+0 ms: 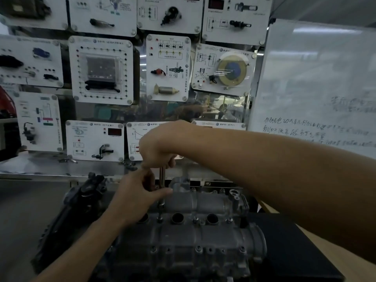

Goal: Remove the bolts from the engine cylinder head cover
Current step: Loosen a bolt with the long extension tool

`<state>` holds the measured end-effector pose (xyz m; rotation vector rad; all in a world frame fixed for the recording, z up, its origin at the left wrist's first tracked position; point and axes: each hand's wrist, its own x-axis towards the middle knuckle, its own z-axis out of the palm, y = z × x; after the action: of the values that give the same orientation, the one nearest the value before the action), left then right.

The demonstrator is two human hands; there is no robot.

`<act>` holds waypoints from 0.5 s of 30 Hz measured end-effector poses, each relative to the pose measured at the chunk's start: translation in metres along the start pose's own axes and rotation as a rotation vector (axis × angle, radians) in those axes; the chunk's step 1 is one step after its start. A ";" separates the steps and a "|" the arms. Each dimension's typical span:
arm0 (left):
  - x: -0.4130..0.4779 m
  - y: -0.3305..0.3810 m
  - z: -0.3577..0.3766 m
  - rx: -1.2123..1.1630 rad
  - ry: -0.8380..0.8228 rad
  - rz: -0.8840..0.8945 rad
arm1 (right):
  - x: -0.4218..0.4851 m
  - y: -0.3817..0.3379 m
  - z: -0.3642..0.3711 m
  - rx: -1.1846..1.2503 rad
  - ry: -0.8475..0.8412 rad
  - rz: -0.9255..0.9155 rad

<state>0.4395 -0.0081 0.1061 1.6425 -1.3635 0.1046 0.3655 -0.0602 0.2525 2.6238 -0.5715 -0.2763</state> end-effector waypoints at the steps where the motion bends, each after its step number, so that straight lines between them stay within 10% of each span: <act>1: 0.000 -0.003 0.000 -0.025 0.006 0.001 | 0.000 0.000 -0.001 -0.046 -0.041 -0.002; 8: -0.004 -0.011 -0.001 -0.372 -0.339 0.089 | 0.000 0.009 -0.005 -0.092 -0.087 0.008; 15: 0.000 -0.007 0.007 -0.010 0.081 0.048 | 0.003 0.015 -0.008 0.081 -0.142 0.093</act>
<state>0.4415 -0.0133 0.0979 1.5803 -1.3400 0.1904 0.3657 -0.0708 0.2661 2.6600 -0.7654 -0.4204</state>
